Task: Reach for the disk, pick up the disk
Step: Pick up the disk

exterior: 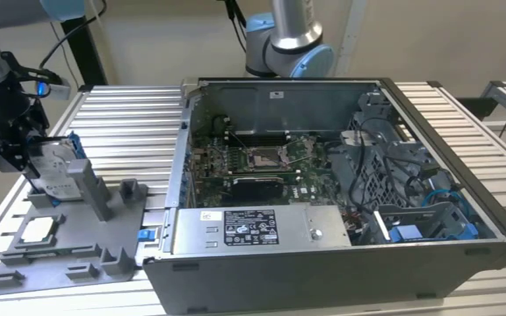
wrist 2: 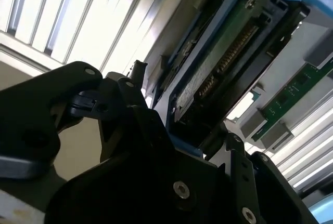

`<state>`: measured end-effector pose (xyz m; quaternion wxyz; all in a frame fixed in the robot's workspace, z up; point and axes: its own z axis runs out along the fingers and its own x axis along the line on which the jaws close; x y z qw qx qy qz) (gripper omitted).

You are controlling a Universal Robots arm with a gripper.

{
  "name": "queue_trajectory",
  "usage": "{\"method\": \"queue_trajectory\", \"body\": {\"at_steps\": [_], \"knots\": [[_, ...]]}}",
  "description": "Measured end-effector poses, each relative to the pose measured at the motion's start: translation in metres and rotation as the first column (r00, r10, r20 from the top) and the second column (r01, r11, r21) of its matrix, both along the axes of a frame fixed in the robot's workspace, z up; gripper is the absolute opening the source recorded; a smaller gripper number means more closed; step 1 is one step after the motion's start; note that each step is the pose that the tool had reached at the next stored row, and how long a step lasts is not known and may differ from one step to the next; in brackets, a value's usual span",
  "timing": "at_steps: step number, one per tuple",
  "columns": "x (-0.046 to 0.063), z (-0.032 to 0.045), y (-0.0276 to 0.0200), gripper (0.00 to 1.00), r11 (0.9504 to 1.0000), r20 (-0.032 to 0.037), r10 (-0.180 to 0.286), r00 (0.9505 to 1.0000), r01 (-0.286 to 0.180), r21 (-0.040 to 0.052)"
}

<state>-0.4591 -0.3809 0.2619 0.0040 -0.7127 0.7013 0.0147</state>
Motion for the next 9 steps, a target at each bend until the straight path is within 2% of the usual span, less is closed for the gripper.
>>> {"method": "queue_trajectory", "body": {"at_steps": [9], "knots": [[0.0, -0.0026, 0.0002, 1.0, 1.0, 0.0016, 0.0, 1.0, 0.0, -0.0001]]}}
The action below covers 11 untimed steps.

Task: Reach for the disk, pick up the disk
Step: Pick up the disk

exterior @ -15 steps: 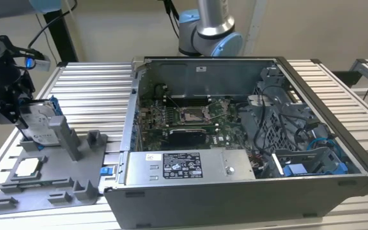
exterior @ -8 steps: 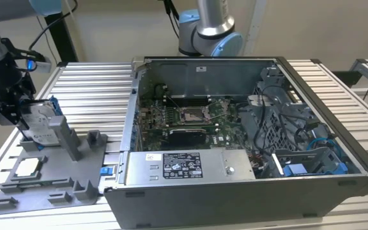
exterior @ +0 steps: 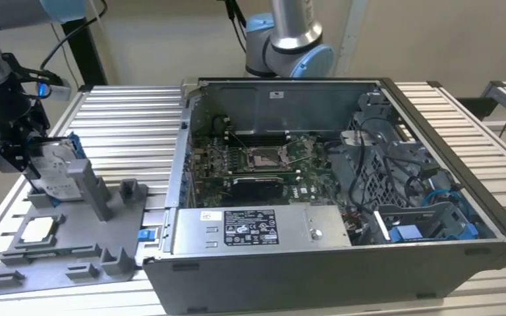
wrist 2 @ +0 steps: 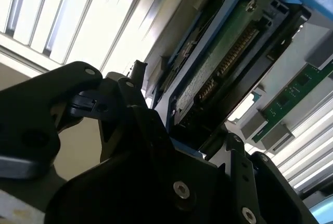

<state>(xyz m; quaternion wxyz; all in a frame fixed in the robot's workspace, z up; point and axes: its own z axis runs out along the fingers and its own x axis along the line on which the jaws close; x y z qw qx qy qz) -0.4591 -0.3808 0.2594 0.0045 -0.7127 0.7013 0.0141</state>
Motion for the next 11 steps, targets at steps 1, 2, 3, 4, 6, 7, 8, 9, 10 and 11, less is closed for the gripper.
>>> {"method": "queue_trajectory", "body": {"at_steps": [1, 2, 3, 4, 6, 7, 8, 9, 10, 11], "knots": [[0.0, 0.0, 0.0, 1.0, 1.0, -0.0001, 0.0, 1.0, 0.0, 0.0], [0.0, 0.0, 0.0, 1.0, 1.0, -0.0002, 0.0, 1.0, 0.0, 0.0], [0.0, -0.0001, 0.0, 1.0, 1.0, -0.0001, 0.0, 1.0, 0.0, 0.0], [0.0, -0.0002, 0.0, 1.0, 1.0, 0.0, 0.0, 1.0, 0.0, 0.0001], [0.0, -0.0003, 0.0, 1.0, 1.0, 0.0, 0.0, 1.0, 0.0, 0.001], [0.0, -0.0002, 0.0001, 1.0, 1.0, 0.0003, 0.0, 1.0, 0.0, 0.0015], [0.0, 0.0002, 0.0001, 1.0, 1.0, 0.0007, 0.0, 1.0, 0.0, 0.0017], [0.0, 0.0003, 0.0001, 1.0, 1.0, 0.0009, 0.0, 1.0, 0.0, 0.0019], [0.0, 0.0003, 0.0001, 1.0, 1.0, 0.0008, 0.0, 1.0, 0.0, 0.0019], [0.0001, 0.0005, 0.0, 1.0, 1.0, 0.0006, 0.0, 1.0, 0.0, 0.0018]]}}
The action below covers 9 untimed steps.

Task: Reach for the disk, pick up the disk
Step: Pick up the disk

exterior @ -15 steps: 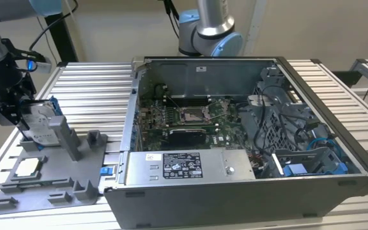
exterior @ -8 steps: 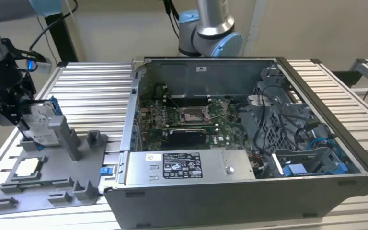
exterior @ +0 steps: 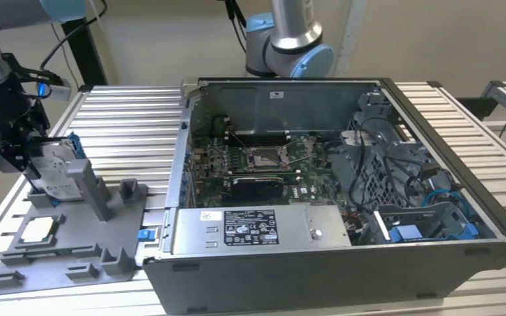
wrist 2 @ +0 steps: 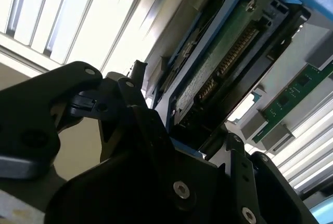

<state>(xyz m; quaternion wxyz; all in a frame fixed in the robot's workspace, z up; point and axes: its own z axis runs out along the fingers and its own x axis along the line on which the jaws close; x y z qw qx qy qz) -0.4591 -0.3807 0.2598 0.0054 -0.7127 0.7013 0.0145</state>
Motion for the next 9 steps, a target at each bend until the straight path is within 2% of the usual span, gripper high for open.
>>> {"method": "queue_trajectory", "body": {"at_steps": [9], "knots": [[0.0, 0.0004, 0.0, 1.0, 1.0, -0.0005, 0.0, 1.0, 0.0, -0.0003]]}}
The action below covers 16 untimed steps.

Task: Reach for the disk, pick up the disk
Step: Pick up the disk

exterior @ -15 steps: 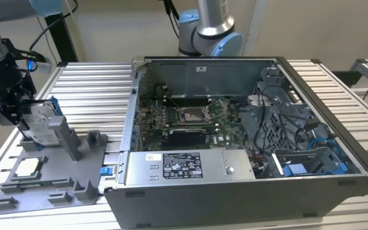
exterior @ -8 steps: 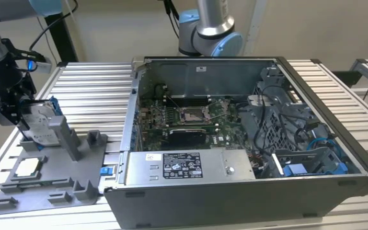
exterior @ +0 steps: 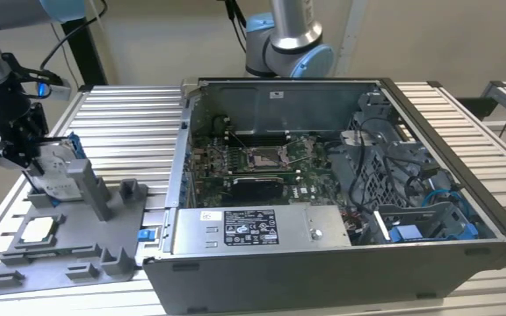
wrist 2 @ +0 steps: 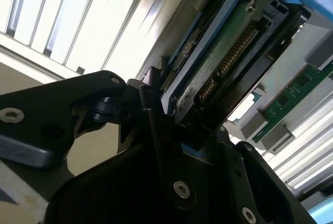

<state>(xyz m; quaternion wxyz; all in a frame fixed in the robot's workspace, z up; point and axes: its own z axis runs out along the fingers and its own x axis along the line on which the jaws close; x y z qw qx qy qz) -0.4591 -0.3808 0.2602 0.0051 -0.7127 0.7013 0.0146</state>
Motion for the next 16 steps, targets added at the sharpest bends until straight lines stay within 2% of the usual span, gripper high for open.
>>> {"method": "queue_trajectory", "body": {"at_steps": [6, 7, 16], "knots": [[0.0, 0.0001, -0.0001, 1.0, 1.0, -0.0001, 0.0, 1.0, 0.0, -0.0004], [0.0, 0.0001, -0.0001, 0.0, 1.0, -0.0001, 0.0, 1.0, 0.0, -0.0002], [0.0, 0.0001, 0.0, 0.0, 1.0, 0.0, 0.0, 1.0, 0.0, 0.0]]}}
